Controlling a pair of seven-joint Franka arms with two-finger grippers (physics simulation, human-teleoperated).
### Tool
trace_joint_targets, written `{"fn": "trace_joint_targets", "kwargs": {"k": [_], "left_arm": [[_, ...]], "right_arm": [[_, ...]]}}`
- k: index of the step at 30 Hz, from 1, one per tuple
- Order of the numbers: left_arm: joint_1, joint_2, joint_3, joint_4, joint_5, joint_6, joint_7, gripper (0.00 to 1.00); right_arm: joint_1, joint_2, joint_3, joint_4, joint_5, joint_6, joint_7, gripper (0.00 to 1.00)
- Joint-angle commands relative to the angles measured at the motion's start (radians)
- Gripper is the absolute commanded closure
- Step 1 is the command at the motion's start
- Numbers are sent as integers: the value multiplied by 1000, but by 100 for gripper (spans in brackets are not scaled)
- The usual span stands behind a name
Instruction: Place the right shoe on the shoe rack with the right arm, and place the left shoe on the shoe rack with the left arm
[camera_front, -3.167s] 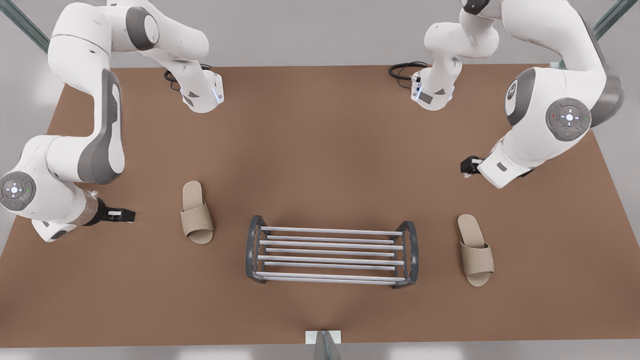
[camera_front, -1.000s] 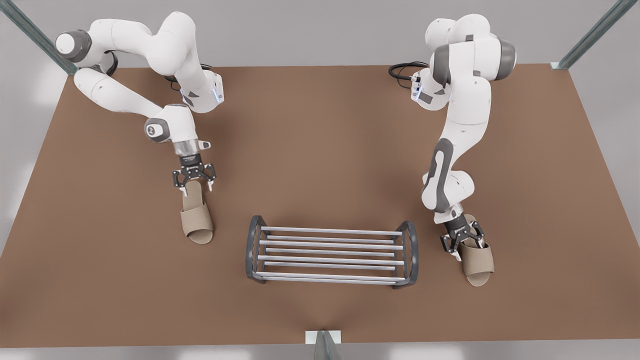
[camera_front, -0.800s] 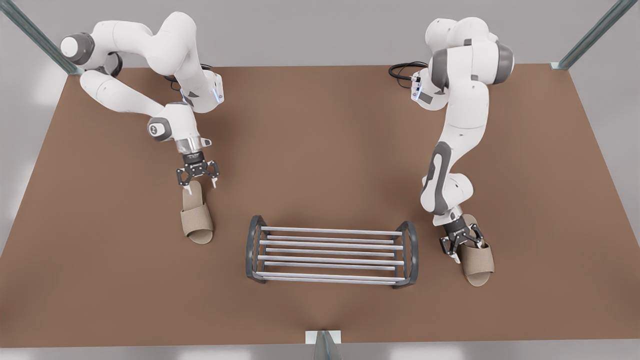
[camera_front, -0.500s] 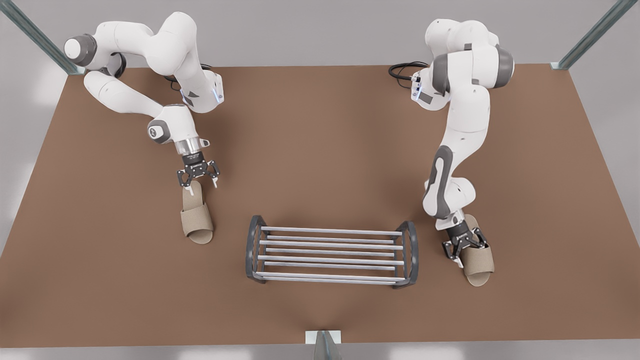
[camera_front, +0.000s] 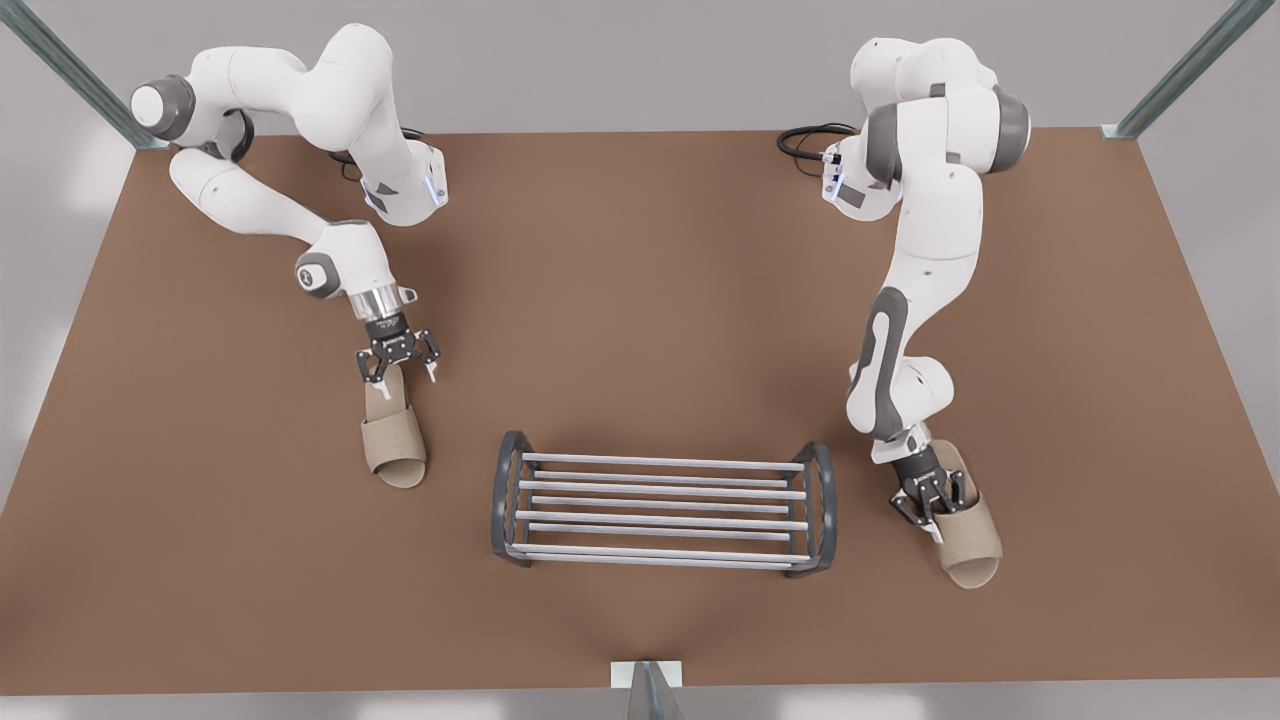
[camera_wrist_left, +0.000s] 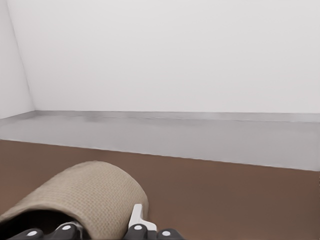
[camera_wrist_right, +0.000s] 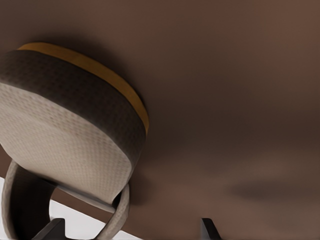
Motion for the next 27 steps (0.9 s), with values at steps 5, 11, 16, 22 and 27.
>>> {"fn": "trace_joint_targets", "kwargs": {"k": [5,11,16,22,27], "left_arm": [[-22,-41,-1,-1,-6,25,-548,79],[-14,-244,-20,-30,-7,137,-557,79],[-65,-622,-20,-87,-7,398,-550,79],[-316,-688,-23,-82,-40,432,-550,79],[-451,-631,-21,-24,-116,427,-548,79]], "right_arm": [[26,12,0,31,-26,8,-33,0],[38,27,6,47,-28,27,-3,0],[40,30,10,56,-28,37,211,0],[54,33,10,76,-28,52,300,0],[74,35,17,88,-28,50,312,0]]}}
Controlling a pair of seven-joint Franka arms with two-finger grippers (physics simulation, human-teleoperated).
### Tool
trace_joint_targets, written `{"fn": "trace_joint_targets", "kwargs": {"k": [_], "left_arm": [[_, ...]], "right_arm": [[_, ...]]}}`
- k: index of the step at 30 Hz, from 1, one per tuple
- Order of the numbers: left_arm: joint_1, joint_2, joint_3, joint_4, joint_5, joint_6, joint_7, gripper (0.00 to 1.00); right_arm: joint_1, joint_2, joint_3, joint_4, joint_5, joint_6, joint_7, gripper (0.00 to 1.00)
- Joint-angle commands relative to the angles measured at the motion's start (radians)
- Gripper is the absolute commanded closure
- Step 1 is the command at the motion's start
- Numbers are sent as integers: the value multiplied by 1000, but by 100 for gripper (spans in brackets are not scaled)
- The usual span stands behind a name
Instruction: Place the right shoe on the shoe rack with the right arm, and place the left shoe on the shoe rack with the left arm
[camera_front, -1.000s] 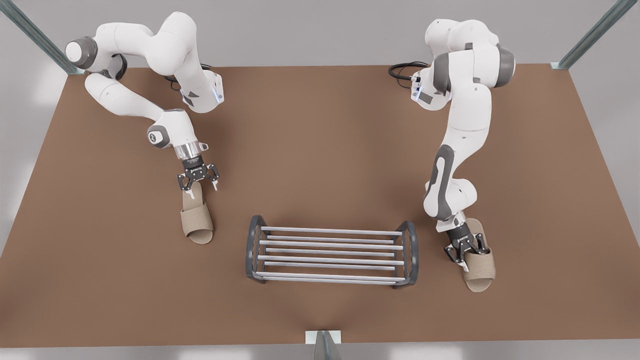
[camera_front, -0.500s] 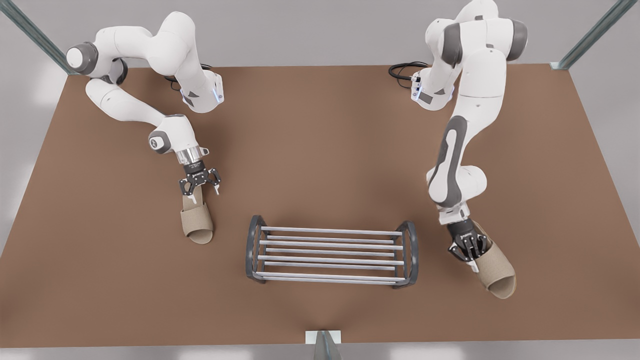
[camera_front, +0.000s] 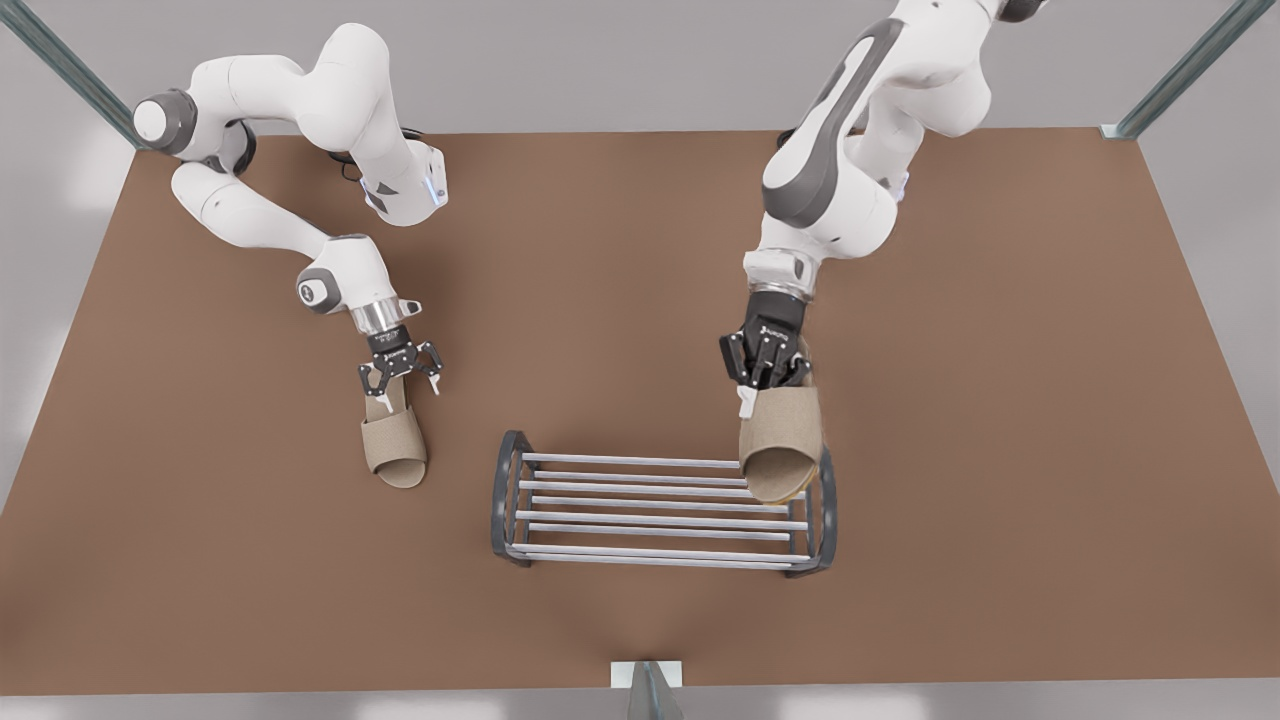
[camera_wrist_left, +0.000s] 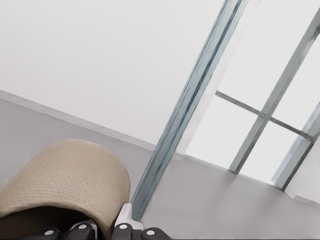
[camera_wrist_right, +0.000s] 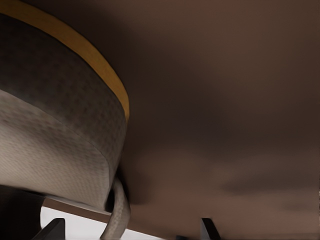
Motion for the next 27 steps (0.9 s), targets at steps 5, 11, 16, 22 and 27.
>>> {"fn": "trace_joint_targets", "kwargs": {"k": [5,11,16,22,27], "left_arm": [[-37,245,-1,131,-174,-13,-484,79],[-17,366,-1,187,-229,-12,-453,79],[-3,395,-1,183,-229,-5,-451,79],[6,424,-1,177,-229,-4,-450,79],[0,423,1,181,-238,-10,-448,37]], "right_arm": [[42,0,22,41,-26,4,198,0],[69,6,29,68,-28,9,198,0],[85,11,35,85,-28,9,205,0],[114,12,45,111,-26,9,210,0],[131,12,52,133,-26,20,230,0]]}}
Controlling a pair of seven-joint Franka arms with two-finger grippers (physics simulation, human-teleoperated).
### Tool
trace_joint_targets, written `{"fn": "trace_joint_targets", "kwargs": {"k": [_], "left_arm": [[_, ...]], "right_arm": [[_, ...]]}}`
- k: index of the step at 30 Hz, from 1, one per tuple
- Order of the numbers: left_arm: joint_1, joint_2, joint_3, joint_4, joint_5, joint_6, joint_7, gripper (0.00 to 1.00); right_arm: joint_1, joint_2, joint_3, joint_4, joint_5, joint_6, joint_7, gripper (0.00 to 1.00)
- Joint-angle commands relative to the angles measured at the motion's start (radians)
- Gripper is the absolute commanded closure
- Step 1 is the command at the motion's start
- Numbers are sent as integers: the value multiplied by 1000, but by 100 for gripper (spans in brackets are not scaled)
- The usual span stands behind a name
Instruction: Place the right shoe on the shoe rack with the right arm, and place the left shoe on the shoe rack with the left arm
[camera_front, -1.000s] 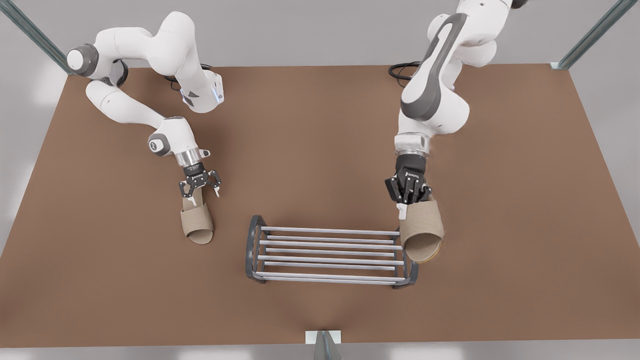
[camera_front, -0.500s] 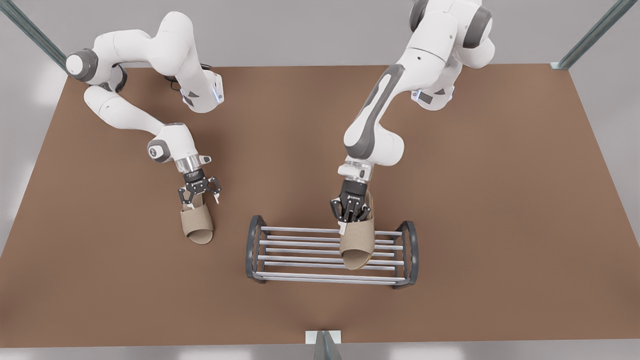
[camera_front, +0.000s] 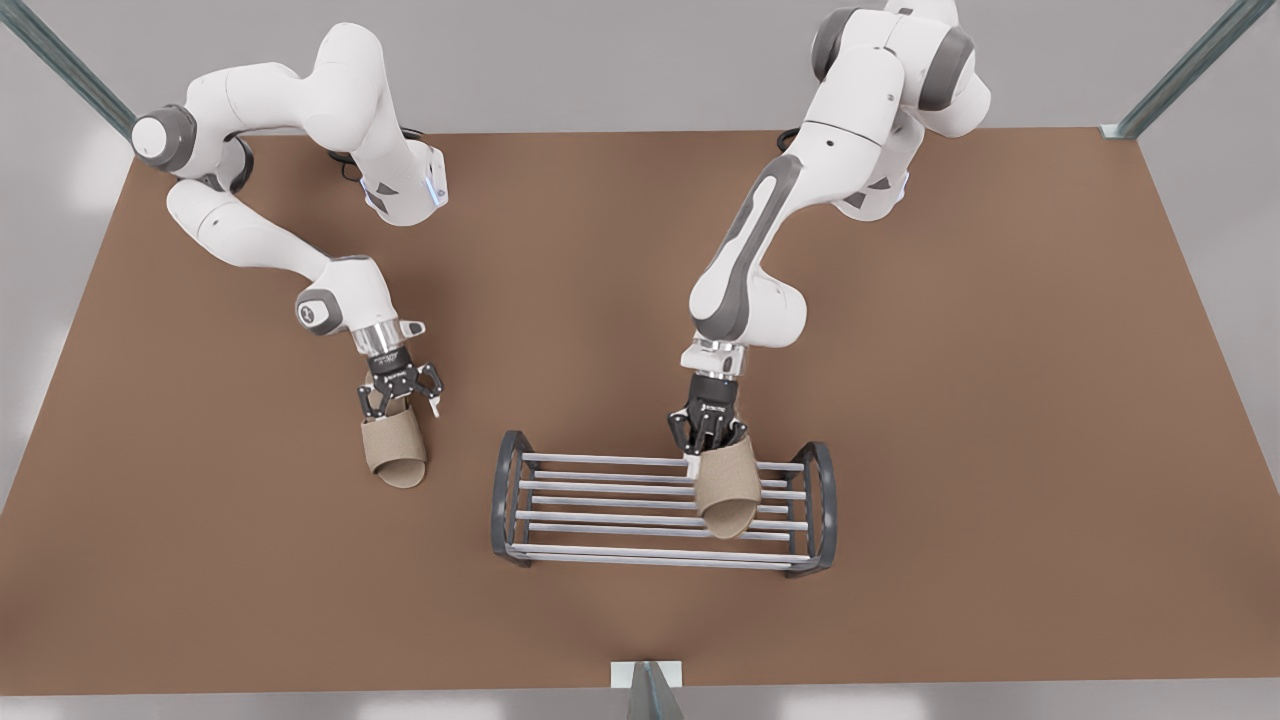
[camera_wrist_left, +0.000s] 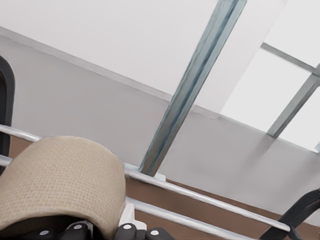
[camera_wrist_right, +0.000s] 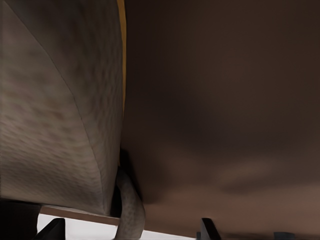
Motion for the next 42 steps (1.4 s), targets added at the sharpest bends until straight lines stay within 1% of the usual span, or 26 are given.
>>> {"fn": "trace_joint_targets", "kwargs": {"k": [1,9,16,17,19,20,22,24,29,31,33,35,40,41,42], "left_arm": [[0,-1,1,3,-7,-14,-448,0],[0,0,1,6,-15,-19,-448,0],[5,34,-1,75,-16,-18,-424,0],[8,45,-1,85,-16,-18,-424,0],[8,49,1,92,-15,-18,-424,0],[8,49,1,93,-15,-18,-422,0],[8,51,1,95,-15,-18,-415,0],[8,58,1,98,-15,-18,-413,0],[8,66,1,122,-15,-18,-408,0],[8,63,1,122,-15,-16,-407,0],[5,63,2,122,-16,-16,-407,0],[5,64,1,122,-16,-18,-407,0],[2,63,2,122,-21,-18,-407,0],[2,63,2,122,-21,-18,-407,0],[2,63,2,122,-21,-18,-407,0]], "right_arm": [[6,0,7,7,-26,6,72,0],[35,0,22,30,-26,6,74,0],[41,0,22,36,-25,6,101,0],[41,0,22,36,-25,6,126,2],[41,0,24,36,-26,6,126,9],[41,0,31,36,-25,6,126,15],[41,0,31,36,-25,6,126,16],[40,0,31,37,-25,6,126,20],[34,0,44,33,-25,6,128,39],[35,0,50,31,-23,6,128,39],[35,0,53,30,-23,6,126,45],[31,0,62,25,-23,11,128,57],[21,0,73,-1,-22,11,128,66],[11,0,82,-10,-22,12,129,77],[8,-2,82,-16,-22,11,129,79]]}}
